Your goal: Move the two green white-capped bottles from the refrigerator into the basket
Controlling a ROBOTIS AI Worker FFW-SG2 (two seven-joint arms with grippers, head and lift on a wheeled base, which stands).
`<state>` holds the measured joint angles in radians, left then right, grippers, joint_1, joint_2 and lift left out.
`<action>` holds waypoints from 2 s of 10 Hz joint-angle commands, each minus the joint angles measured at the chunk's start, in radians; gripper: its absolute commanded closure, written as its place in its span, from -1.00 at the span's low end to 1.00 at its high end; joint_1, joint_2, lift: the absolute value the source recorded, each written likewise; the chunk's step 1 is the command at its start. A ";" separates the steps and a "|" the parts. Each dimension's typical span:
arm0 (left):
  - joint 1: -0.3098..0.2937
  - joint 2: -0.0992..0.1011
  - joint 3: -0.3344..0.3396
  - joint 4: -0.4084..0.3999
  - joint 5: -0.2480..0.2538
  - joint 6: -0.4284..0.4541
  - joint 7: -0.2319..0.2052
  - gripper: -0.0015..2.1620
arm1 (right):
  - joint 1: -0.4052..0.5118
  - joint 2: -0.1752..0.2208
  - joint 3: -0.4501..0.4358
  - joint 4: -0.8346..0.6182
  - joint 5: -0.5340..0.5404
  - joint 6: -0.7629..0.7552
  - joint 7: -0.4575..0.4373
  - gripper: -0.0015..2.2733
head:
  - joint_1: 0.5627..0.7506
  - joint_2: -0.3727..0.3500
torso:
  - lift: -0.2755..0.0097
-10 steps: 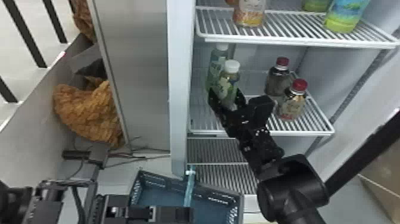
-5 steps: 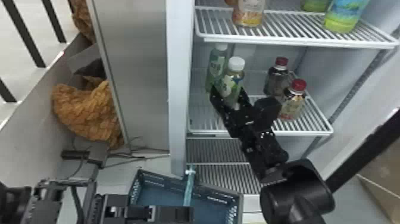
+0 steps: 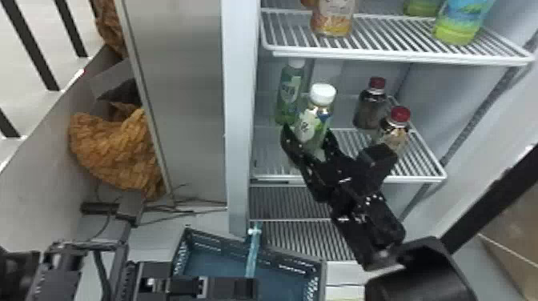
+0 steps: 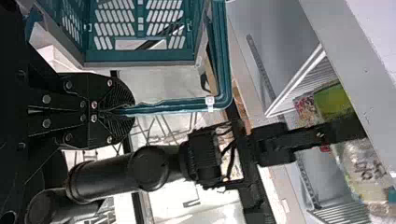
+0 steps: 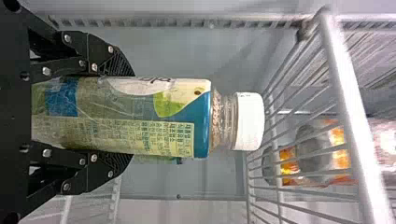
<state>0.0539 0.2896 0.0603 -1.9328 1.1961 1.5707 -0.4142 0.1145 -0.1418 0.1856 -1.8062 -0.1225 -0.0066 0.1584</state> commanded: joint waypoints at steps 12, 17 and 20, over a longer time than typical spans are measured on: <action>0.005 0.002 0.012 -0.002 -0.016 0.001 0.000 0.07 | 0.580 -0.004 -0.206 -0.716 -0.039 0.524 0.237 -0.38 | 0.41 -0.39 | -0.92; 0.002 0.002 0.014 -0.002 -0.018 0.001 0.000 0.07 | 0.565 -0.036 -0.219 -0.774 -0.035 0.866 0.337 -0.38 | 0.41 -0.40 | -0.92; 0.000 0.000 0.012 -0.002 -0.020 0.001 0.000 0.07 | 0.492 -0.033 -0.211 -0.750 -0.039 1.035 0.395 -0.38 | 0.41 -0.34 | -0.92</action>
<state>0.0539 0.2899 0.0718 -1.9353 1.1767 1.5707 -0.4142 0.6234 -0.1737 -0.0262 -2.5631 -0.1601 0.9909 0.5545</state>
